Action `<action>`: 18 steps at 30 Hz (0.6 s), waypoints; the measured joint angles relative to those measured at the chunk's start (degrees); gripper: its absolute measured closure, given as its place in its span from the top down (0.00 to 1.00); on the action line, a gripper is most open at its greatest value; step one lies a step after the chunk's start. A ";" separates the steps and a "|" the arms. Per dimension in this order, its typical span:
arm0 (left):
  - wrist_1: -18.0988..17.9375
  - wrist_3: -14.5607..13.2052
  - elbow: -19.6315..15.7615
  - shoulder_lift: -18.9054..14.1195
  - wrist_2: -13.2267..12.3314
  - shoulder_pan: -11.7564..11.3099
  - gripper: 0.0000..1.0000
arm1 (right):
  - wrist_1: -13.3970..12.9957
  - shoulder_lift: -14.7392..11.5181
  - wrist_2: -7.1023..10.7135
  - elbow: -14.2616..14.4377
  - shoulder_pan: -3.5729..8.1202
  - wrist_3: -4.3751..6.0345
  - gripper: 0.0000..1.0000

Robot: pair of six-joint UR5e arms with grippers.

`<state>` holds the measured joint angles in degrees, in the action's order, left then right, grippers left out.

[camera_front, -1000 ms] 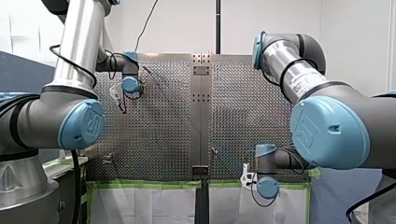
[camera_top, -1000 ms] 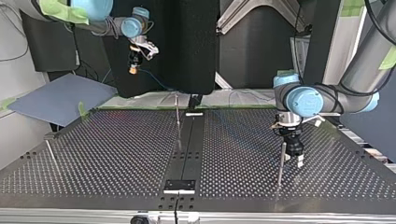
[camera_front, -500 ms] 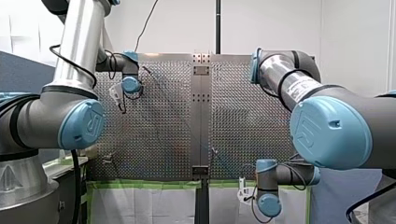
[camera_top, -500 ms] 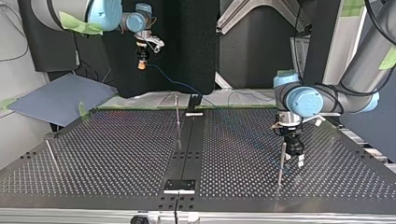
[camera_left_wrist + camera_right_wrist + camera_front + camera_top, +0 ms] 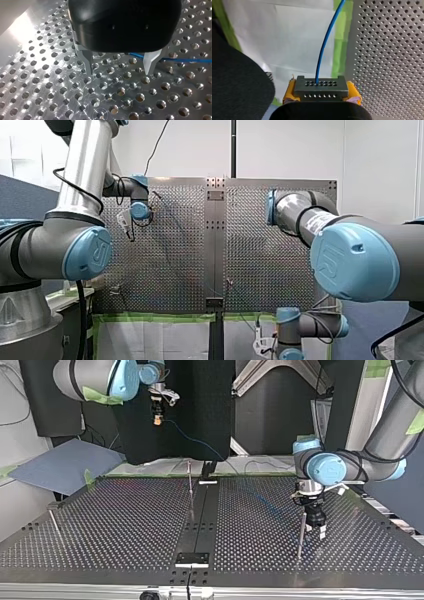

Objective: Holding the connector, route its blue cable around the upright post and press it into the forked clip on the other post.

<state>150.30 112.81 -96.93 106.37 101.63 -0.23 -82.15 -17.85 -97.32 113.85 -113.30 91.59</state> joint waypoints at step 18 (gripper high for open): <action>0.09 -0.14 0.00 0.00 0.62 -0.05 0.99 | 3.77 -4.55 0.05 3.25 -1.33 1.57 0.02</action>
<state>150.39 112.66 -96.93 106.38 102.26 -0.27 -78.38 -22.40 -97.27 117.10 -114.63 93.16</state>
